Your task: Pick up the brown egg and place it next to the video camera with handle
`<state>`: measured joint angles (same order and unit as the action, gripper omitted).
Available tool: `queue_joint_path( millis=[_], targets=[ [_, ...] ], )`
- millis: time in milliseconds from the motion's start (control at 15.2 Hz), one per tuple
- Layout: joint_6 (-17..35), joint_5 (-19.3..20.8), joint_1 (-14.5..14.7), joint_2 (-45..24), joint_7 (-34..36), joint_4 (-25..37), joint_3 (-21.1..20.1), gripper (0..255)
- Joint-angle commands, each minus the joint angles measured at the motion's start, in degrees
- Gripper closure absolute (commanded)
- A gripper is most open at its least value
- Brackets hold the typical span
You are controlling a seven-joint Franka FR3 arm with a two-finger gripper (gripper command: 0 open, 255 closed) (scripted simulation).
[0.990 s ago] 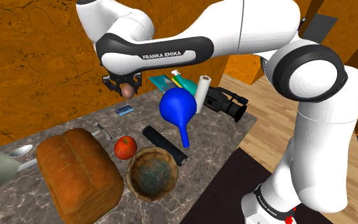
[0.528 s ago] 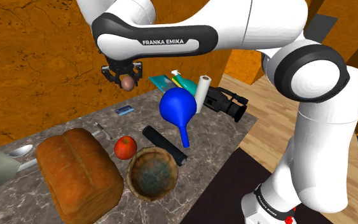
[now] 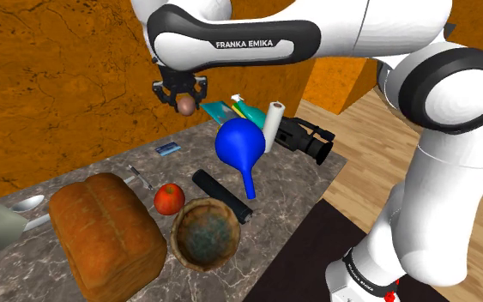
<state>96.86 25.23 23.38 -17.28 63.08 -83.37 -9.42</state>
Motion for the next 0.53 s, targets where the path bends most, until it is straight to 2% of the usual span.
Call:
queue_joint_path(
  millis=[0,462],
  targets=[
    [2.37,-0.61,-1.66,4.66,-1.14,-6.34,0.43,255],
    [9.13,-2.0,-5.96,18.26,-6.12,-24.11,3.22,255]
  ],
)
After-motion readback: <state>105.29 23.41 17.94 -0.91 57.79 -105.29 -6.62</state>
